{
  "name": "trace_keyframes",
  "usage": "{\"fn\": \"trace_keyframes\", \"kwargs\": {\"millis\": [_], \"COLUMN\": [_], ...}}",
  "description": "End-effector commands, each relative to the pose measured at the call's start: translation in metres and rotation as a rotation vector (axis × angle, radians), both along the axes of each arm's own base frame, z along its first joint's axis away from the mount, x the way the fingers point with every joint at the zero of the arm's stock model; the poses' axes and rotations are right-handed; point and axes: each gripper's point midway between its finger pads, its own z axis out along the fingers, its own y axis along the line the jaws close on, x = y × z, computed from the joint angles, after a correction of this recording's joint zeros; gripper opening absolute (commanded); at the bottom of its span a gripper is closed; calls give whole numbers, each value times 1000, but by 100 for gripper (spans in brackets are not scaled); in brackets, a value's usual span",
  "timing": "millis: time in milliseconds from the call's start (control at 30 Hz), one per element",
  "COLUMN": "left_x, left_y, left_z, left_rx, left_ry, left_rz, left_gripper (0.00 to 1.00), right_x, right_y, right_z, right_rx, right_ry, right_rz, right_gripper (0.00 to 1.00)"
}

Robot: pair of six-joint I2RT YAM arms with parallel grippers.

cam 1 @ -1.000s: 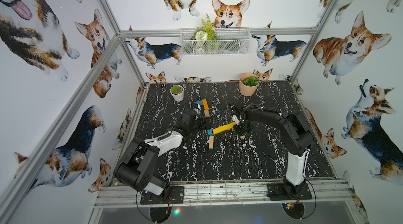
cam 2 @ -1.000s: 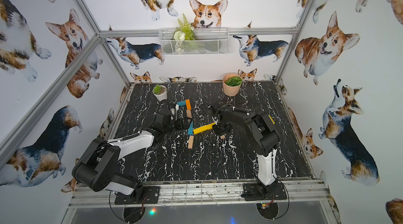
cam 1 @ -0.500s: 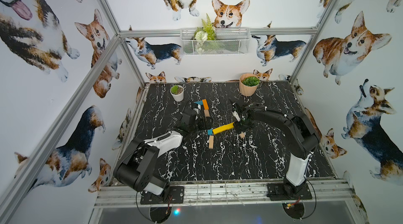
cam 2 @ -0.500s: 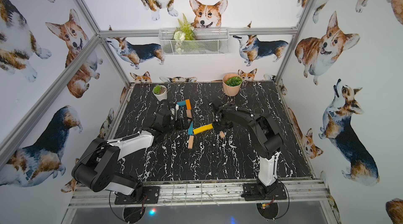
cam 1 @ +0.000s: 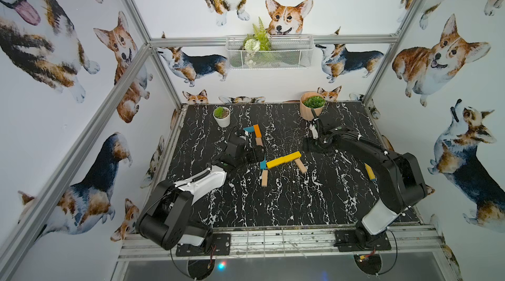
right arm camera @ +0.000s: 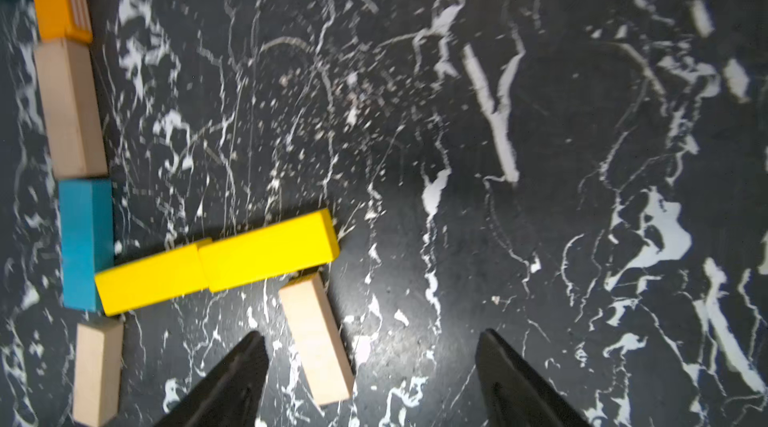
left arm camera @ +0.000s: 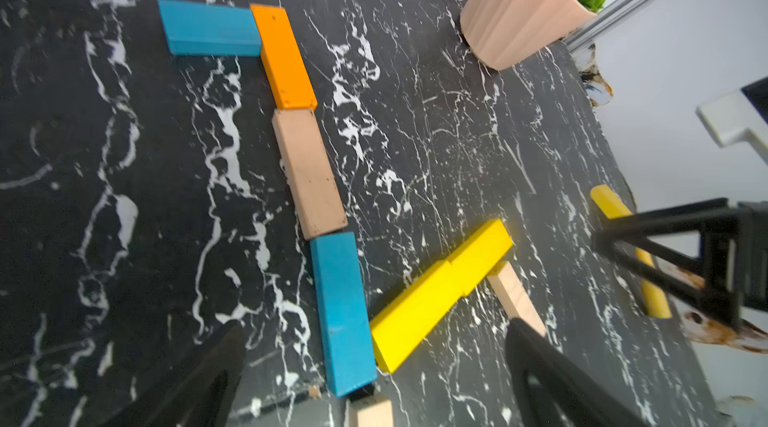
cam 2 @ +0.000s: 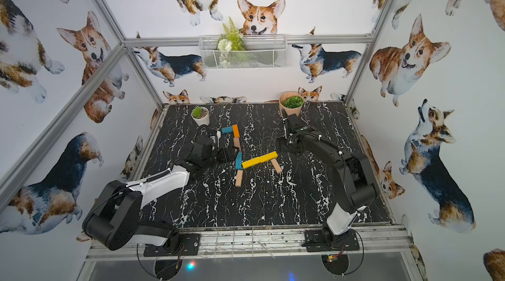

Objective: Assemble a giraffe with building blocks
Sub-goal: Adjust the building block at the center of the board.

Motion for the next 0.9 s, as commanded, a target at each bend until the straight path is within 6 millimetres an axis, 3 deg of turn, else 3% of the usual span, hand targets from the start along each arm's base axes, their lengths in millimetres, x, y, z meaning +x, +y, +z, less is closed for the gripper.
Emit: {"fn": "trace_keyframes", "kwargs": {"millis": [0, 233, 333, 500, 867], "left_x": [-16, -27, -28, -25, -27], "left_y": [-2, 3, 0, -13, -34], "left_z": [-11, -34, -46, -66, -77], "left_rx": [-40, 19, 7, -41, -67], "left_ry": [115, 203, 244, 309, 335], "left_rz": [9, -8, 2, 8, -10], "left_gripper": [100, 100, 100, 100, 100], "right_x": [18, 20, 21, 24, 22], "right_y": [10, -9, -7, -7, -15], "right_z": [13, -12, -16, -1, 14], "right_rx": [138, 60, 98, 136, 109], "right_ry": [-87, -112, -182, -279, -329], "right_rz": [-59, -77, -78, -80, -82], "right_gripper": [82, 83, 83, 84, 85]}}
